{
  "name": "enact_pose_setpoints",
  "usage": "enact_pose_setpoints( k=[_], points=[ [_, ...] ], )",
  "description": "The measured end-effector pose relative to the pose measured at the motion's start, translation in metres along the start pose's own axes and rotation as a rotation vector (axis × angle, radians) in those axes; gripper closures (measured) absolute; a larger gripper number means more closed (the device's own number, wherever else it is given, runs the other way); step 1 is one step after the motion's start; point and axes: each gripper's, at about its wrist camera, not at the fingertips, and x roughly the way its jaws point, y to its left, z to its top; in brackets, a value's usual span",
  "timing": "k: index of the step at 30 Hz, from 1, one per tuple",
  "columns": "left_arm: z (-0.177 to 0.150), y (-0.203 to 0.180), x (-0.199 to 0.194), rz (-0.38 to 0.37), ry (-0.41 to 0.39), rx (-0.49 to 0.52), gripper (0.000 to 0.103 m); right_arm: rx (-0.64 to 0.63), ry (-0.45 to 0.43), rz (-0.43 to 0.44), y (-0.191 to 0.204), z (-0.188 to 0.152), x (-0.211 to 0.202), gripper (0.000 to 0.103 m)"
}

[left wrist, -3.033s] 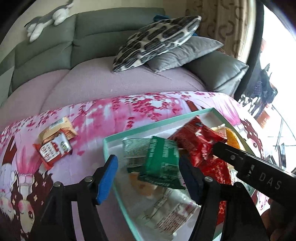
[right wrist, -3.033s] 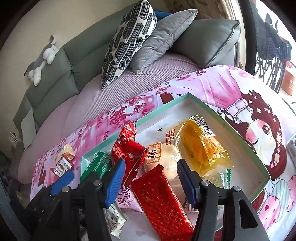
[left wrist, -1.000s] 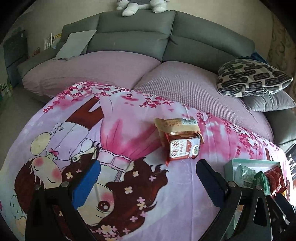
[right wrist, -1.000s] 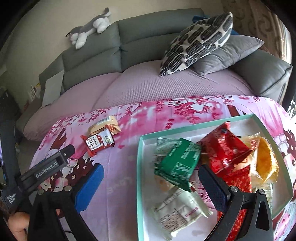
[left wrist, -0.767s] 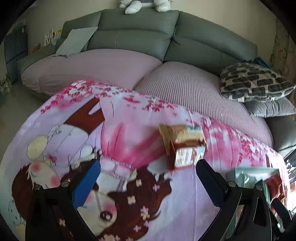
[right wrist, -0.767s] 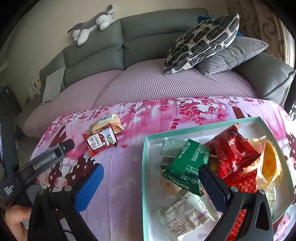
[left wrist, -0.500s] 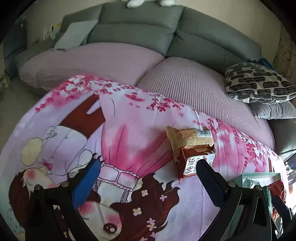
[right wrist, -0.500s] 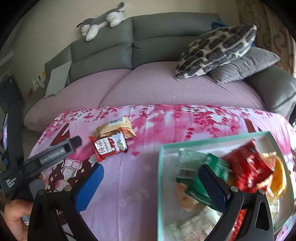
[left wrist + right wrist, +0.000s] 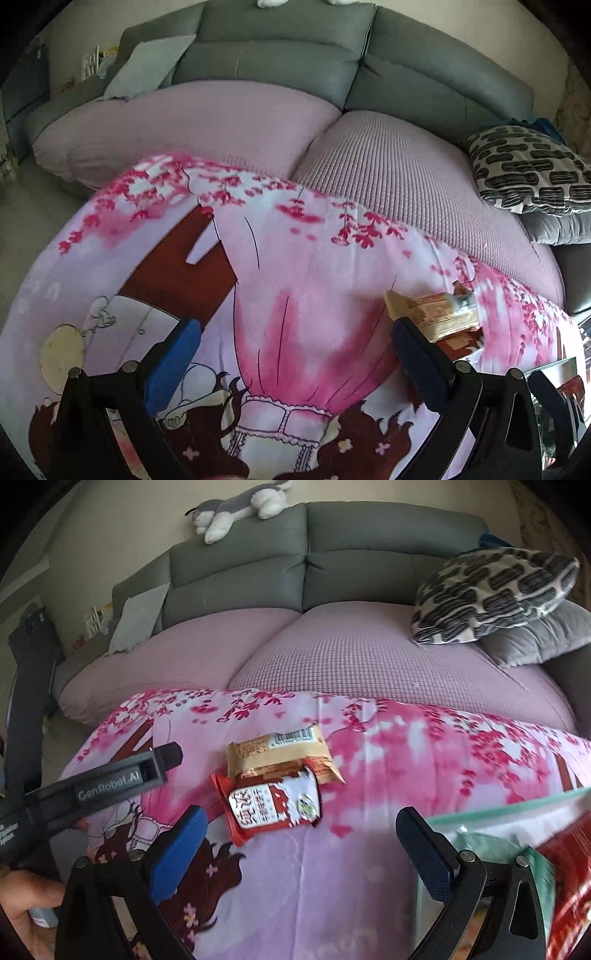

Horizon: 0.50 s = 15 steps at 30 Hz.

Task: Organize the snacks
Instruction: 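Move both tools back over the last two packets beside the tray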

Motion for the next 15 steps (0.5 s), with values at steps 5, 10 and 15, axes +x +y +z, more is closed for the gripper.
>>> enact_pose_setpoints(
  k=[5,10,15],
  points=[
    [-0.005,0.004,0.019,-0.012,0.041,-0.012,0.0,-0.06,0.02,-0.015,0.015,0.0,0.024,0.0],
    [-0.009,0.003,0.019,-0.014,0.045,-0.001,0.0,-0.077,0.061,-0.027,0.02,-0.003,0.04,0.0],
    [-0.01,0.005,0.021,-0.021,0.05,-0.006,0.0,-0.084,0.064,-0.016,0.023,-0.004,0.046,0.0]
  ],
)
